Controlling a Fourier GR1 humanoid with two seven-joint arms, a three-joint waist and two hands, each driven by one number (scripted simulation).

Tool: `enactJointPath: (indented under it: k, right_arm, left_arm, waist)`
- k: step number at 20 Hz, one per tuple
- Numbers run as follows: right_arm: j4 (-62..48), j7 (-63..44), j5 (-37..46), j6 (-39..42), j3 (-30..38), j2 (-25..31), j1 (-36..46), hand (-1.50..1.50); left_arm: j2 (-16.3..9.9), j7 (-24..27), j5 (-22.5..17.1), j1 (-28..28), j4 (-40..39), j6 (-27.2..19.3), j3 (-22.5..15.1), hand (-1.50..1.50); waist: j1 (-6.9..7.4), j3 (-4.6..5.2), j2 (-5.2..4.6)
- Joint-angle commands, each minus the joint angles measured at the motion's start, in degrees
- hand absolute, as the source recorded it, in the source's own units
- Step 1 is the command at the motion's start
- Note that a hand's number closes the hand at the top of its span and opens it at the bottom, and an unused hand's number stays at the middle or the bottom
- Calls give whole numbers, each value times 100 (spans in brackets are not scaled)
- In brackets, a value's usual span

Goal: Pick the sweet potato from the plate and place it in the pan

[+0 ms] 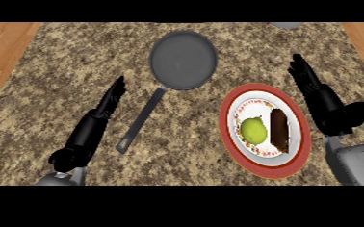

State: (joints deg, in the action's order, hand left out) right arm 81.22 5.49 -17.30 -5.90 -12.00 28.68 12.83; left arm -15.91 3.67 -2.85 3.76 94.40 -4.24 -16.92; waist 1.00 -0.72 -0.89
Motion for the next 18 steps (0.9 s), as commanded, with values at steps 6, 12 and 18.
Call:
enactJointPath:
  k: [6,12,18]
  right_arm:
    - [-40,-1067,479,1149,-496,709,1707,150]
    - [857,-1092,2526,604,-1035,2236,864,-150]
    - [1744,-1561,2840,1366,-872,3273,715,-150]
  left_arm:
    - [62,-839,-672,256,-362,-600,1340,0]
    - [-49,-1474,-1000,64,-64,-622,1553,0]
    - [151,-1467,-877,543,-476,-752,1535,0]
  waist:
    - [137,89,76]
    - [-227,83,184]
    - [-220,82,114]
